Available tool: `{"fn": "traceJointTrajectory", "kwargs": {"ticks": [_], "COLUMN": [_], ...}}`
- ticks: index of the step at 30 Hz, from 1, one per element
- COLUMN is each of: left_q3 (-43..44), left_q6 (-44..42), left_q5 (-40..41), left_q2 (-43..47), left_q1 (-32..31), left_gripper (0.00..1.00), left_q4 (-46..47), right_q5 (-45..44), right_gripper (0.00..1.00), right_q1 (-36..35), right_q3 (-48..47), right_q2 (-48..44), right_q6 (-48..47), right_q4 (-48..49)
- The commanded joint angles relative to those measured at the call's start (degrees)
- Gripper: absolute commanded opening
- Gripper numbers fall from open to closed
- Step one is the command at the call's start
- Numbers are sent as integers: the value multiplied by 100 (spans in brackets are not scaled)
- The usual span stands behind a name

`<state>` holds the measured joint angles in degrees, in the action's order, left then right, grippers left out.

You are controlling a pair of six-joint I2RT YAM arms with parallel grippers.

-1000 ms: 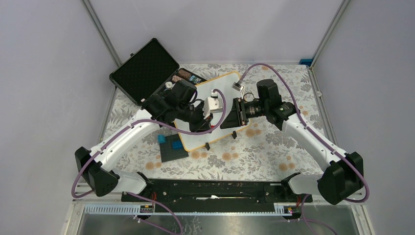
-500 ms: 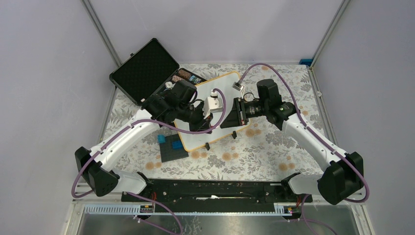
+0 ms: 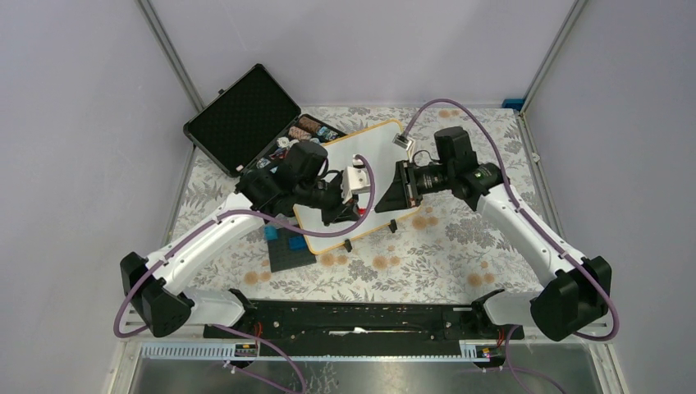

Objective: Write a sentence on the whiteboard
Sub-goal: Open the whiteboard marker, then place the pen cap at the center of the board.

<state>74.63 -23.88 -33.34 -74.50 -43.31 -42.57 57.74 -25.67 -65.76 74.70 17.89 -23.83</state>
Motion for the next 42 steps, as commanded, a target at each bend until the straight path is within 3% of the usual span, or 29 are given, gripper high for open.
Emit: {"fn": "traceJointTrajectory", "kwargs": {"ticks": [1,9,13,18,23,28,33,42], "left_q3": [-350,-545,-573,-850,-695,-50,628,1528], "left_q6": [-134,-152,-73,123,329,810,1250,1455], "left_q5": [408,440,67,372,766,1009,1356,1762], "left_q2": [258,279,149,-232,-1218,-2395,-3441,-4469], "left_q1": [52,52,18,-679,-1442,-1808,-1857,-1859], "left_gripper": [0,0,0,0,0,0,0,4], "left_q4": [-658,-660,-577,67,809,1461,1749,1813], "right_q5": [40,290,311,356,154,106,155,192], "right_gripper": [0,0,0,0,0,0,0,0], "right_q1": [602,1483,1993,2854,3236,3568,3784,3911], "right_q3": [-408,-870,-951,-770,-633,-348,-202,-43], "right_q2": [-90,-104,-102,-36,-77,-55,101,55], "right_q6": [-431,-927,-984,-437,-197,57,77,-93], "right_q4": [-470,-1048,-1117,-524,-85,351,418,551]}}
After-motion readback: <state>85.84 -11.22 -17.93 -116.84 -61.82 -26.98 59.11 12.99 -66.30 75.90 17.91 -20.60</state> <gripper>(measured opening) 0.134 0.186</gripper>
